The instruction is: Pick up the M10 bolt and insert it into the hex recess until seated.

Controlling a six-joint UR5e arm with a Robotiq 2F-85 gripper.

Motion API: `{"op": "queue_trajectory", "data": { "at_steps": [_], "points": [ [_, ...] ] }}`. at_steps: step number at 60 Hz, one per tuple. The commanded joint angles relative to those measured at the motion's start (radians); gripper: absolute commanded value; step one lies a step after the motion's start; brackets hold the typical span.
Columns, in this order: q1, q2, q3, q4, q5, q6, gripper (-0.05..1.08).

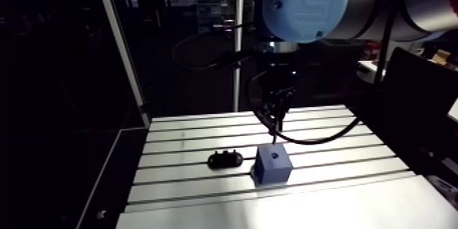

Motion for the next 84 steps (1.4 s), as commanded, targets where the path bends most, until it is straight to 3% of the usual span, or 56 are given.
{"op": "queue_trajectory", "data": {
  "at_steps": [1, 84],
  "points": [
    [-0.001, 0.005, 0.007, -0.008, 0.000, 0.002, 0.81],
    [-0.026, 0.027, 0.041, -0.030, 0.000, -0.003, 0.81]
  ]
}}
